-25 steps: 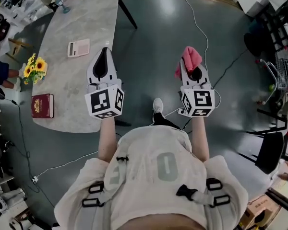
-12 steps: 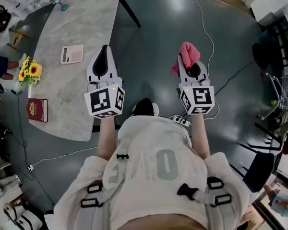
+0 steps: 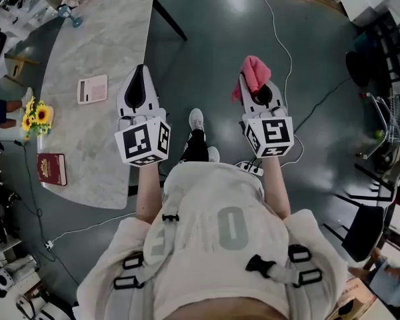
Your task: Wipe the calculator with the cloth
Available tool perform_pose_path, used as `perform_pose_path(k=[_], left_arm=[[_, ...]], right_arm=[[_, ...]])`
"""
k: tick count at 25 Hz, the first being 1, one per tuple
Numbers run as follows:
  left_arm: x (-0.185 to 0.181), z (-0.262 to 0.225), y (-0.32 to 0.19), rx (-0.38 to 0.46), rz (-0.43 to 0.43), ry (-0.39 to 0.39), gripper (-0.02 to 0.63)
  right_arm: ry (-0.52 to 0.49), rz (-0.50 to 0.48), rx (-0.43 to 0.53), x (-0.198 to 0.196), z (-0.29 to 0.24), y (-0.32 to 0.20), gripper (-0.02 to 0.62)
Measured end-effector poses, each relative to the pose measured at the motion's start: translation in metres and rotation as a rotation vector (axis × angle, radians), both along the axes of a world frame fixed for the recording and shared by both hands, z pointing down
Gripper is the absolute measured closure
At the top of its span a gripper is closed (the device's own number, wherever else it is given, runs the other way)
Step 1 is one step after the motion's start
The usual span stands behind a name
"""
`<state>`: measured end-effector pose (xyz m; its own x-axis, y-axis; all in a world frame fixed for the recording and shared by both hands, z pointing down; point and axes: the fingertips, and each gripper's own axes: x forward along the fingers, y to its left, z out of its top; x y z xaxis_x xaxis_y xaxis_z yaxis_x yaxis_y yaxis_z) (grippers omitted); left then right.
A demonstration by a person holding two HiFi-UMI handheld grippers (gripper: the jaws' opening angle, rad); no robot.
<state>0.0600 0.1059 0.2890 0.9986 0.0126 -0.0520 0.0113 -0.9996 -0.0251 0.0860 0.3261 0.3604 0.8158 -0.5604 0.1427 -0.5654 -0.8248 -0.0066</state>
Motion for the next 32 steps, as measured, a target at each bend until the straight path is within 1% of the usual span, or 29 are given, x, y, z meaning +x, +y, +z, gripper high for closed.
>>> perform_pose_path(k=[3, 8, 10, 11, 12, 13, 14, 15, 18, 24, 27, 29, 30, 31, 32], left_arm=[[0.007, -0.002, 0.008, 0.006, 0.028, 0.009, 0.584], [0.012, 0.004, 0.011, 0.015, 0.055, -0.001, 0.583], [0.012, 0.000, 0.011, 0.008, 0.067, 0.018, 0.576], [0.012, -0.005, 0.010, 0.004, 0.071, 0.040, 0.528], [0.012, -0.010, 0.009, 0.002, 0.073, 0.066, 0.405], [0.011, -0.015, 0.008, -0.001, 0.069, 0.090, 0.302], [0.010, -0.020, 0.005, -0.002, 0.059, 0.110, 0.245], [0.009, -0.024, 0.001, -0.005, 0.043, 0.125, 0.208], [0.005, -0.031, -0.007, -0.028, 0.006, 0.144, 0.193], [-0.004, -0.030, -0.016, -0.052, -0.039, 0.125, 0.192], [-0.010, -0.027, -0.034, -0.111, -0.073, 0.140, 0.192], [-0.011, -0.021, -0.052, -0.166, -0.110, 0.140, 0.192], [-0.011, -0.017, -0.061, -0.175, -0.135, 0.132, 0.192], [-0.012, -0.015, -0.070, -0.164, -0.164, 0.123, 0.192], [-0.012, -0.014, -0.077, -0.133, -0.192, 0.116, 0.192]], right_arm=[[-0.003, 0.008, 0.001, 0.007, 0.000, 0.001, 0.538], [-0.016, 0.015, 0.006, 0.011, 0.008, -0.002, 0.538], [-0.018, 0.010, 0.007, 0.011, 0.009, -0.004, 0.538], [-0.019, 0.008, 0.006, 0.011, 0.010, -0.005, 0.538], [-0.022, 0.006, 0.005, 0.010, 0.011, -0.006, 0.538], [-0.026, 0.005, 0.004, 0.008, 0.011, -0.007, 0.538], [-0.029, 0.005, 0.003, 0.007, 0.012, -0.008, 0.538], [-0.030, 0.005, 0.004, 0.005, 0.012, -0.010, 0.538], [-0.029, -0.003, 0.008, 0.004, 0.010, -0.012, 0.537], [-0.044, -0.031, 0.007, 0.003, 0.012, -0.012, 0.538], [-0.044, -0.065, 0.007, 0.004, 0.013, -0.025, 0.537], [-0.046, -0.097, 0.006, 0.007, 0.015, -0.039, 0.537], [-0.051, -0.116, 0.005, 0.008, 0.016, -0.046, 0.537], [-0.056, -0.136, 0.004, 0.008, 0.018, -0.053, 0.537], [-0.060, -0.157, 0.005, 0.010, 0.018, -0.060, 0.537]])
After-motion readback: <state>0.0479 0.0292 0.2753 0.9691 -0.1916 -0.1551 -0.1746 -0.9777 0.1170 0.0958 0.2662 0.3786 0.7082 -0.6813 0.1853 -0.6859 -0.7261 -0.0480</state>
